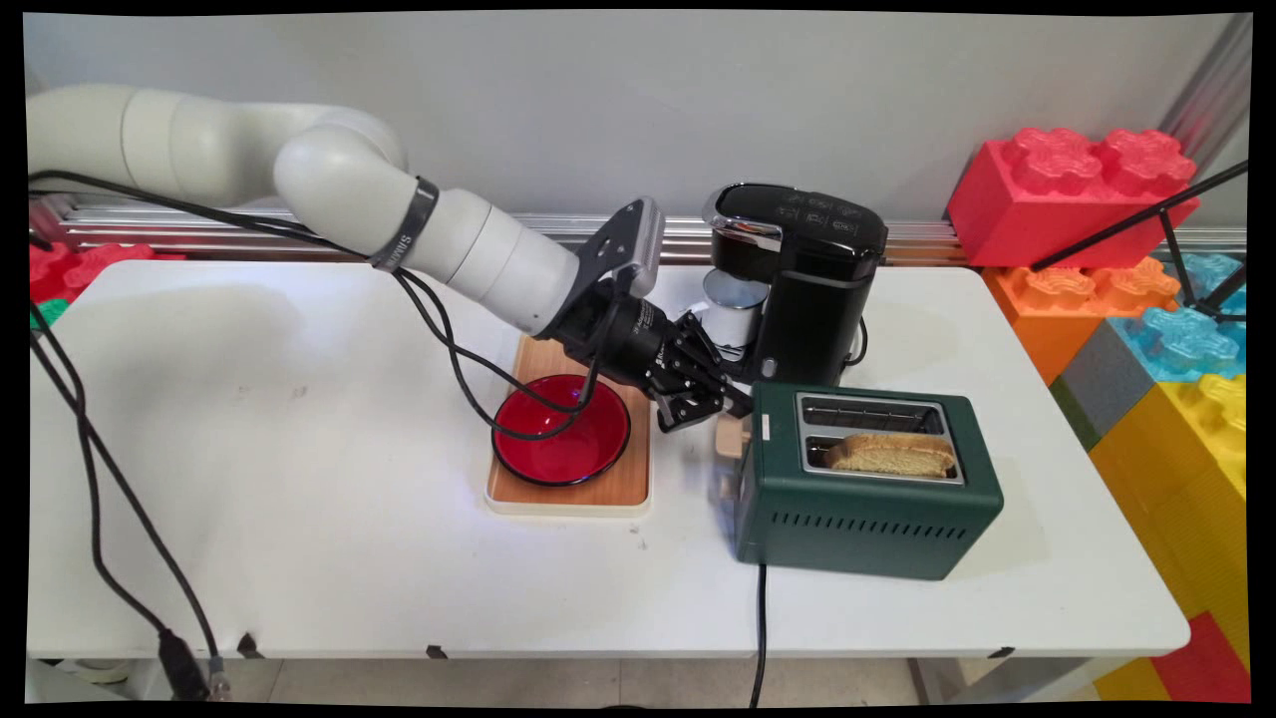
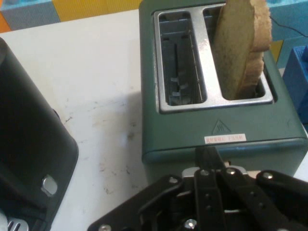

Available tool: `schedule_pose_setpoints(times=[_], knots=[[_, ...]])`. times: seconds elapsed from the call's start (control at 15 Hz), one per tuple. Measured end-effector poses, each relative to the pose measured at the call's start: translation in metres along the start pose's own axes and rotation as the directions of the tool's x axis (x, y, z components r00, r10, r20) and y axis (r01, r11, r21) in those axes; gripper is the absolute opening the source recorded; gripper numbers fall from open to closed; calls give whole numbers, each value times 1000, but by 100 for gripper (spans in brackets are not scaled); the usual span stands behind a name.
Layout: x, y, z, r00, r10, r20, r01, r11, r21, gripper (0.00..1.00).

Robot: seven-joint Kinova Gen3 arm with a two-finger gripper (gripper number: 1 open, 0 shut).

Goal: Press the toaster switch

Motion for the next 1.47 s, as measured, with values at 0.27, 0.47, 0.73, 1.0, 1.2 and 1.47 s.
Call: schedule_pose_setpoints(times=[0.27, 0.47, 0.73, 1.0, 1.2, 1.47], knots=[[-6, -2, 3, 1000, 1, -19, -1, 1000, -9, 0], [-10, -3, 4, 1000, 0, -31, -1, 1000, -19, 0], [-15, -3, 3, 999, -1, -41, 0, 1000, -29, 0], [-20, -4, 3, 999, -3, -46, 1, 999, -37, 0], [-23, -4, 3, 999, -5, -49, 3, 999, -42, 0], [-26, -4, 6, 999, -9, -53, 7, 999, -47, 0]])
